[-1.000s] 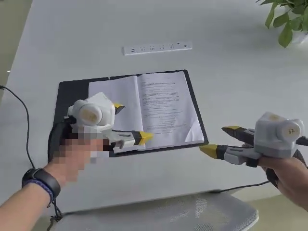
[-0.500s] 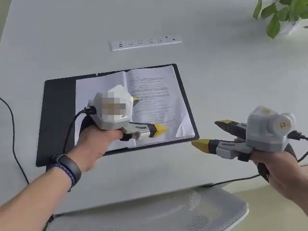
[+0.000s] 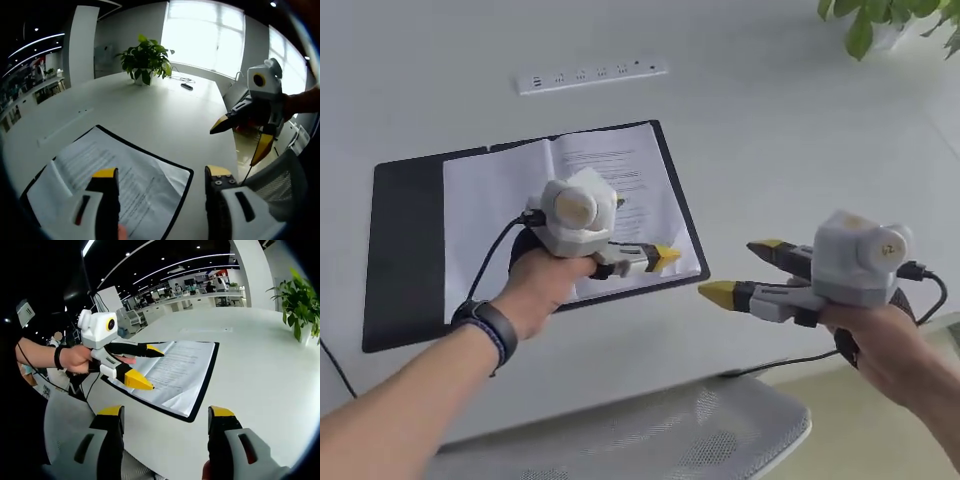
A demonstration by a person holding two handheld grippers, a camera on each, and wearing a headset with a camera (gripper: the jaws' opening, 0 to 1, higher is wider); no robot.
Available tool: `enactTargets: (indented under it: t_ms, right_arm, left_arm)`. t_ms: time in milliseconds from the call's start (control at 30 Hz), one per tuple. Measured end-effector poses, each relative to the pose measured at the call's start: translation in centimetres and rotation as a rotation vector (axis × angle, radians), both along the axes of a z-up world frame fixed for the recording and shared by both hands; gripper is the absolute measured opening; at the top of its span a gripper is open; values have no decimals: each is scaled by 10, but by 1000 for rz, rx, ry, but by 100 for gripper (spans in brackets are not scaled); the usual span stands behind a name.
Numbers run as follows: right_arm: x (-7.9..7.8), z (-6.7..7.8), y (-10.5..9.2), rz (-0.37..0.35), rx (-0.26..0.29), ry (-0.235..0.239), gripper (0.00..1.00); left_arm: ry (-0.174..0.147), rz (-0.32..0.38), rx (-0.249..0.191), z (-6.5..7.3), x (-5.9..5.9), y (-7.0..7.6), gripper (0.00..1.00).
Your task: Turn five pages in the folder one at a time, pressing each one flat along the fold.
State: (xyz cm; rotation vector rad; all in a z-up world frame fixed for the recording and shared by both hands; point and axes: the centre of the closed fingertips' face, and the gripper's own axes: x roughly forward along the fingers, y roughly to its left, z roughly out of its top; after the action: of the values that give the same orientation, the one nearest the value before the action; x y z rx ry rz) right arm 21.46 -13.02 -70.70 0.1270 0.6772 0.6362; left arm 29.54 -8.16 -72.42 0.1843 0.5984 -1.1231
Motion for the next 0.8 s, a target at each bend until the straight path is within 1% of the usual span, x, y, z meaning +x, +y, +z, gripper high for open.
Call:
enactTargets:
  t_ms: [100,167,333,433,500,600,667,700,733,767,800]
  right_arm:
    - [0,0,-1,1,0,2,67]
    - [0,-1,-1,2,1,4,67]
    - [-1,-2,-3,-1,6,11,67]
    - [-1,-2,-4,-7,14,14,66]
    - [-2,-2,-6,-9,16,18,66]
    - [-2,-3,-8,-14,22,21,66]
    - [-2,-4,-10,-17,25,24,66]
    - [-1,-4,-10,-18,26,24,66]
    - [-1,-5,-11,-19,28,25,66]
    - [-1,-5,-12,-20,29,26,66]
    - [0,-5,-13,-20,30,26,66]
  left_arm:
    - [6,1,17,-9,1,-5,69]
    - [17,4,25,-19,2,-7,68]
    - [39,14,56,-35,2,-13,66]
    - [45,23,77,-45,2,-16,65]
    - [55,27,89,-52,2,-19,65]
    - [56,31,113,-61,0,-21,63]
    - [63,38,126,-68,-1,-21,63]
    - [61,45,144,-72,-1,-20,62]
    - [45,44,177,-76,0,-16,61]
    - [18,38,176,-76,-1,-19,61]
    - [11,37,182,-76,-2,-19,61]
